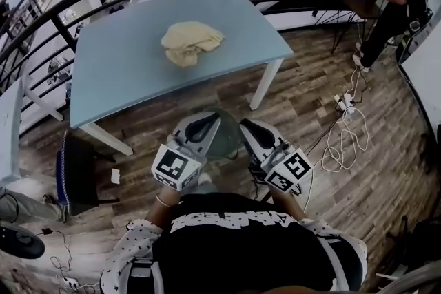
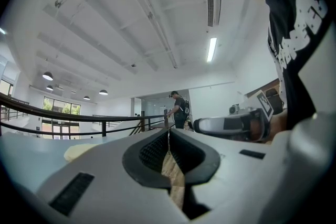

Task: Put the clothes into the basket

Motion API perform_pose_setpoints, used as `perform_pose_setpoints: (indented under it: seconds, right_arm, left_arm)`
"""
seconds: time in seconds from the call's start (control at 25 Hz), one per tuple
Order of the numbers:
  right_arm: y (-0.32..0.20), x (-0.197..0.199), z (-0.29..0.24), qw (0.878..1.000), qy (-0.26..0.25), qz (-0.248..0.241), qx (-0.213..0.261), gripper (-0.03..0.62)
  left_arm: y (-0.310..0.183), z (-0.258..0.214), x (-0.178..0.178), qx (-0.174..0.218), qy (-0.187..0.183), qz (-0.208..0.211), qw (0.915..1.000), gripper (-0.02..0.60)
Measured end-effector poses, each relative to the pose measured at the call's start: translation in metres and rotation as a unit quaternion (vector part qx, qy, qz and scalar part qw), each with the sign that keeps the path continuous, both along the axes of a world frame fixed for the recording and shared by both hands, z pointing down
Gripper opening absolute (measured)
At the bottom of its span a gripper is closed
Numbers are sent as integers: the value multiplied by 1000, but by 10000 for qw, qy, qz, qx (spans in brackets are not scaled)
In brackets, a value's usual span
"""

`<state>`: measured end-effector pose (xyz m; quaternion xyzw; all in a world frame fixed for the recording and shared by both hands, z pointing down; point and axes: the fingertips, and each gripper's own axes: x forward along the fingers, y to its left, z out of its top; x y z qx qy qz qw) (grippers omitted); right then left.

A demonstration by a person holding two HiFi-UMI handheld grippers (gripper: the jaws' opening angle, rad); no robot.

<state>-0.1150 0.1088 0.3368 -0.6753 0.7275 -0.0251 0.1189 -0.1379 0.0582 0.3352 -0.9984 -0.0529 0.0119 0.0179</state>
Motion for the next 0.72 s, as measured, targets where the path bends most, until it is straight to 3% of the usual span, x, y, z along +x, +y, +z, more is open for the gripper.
perform_pose_setpoints:
  seconds: [0.2,0.72]
  right_arm:
    - [-28,14,-1,9999,17,-106,-47,35]
    - [-71,40,1,9997,1,52,-224,35]
  left_arm:
    - [-28,2,13,-18,-11,-102,9999,18]
    - [-71,3,43,-106,8,138,9998,18]
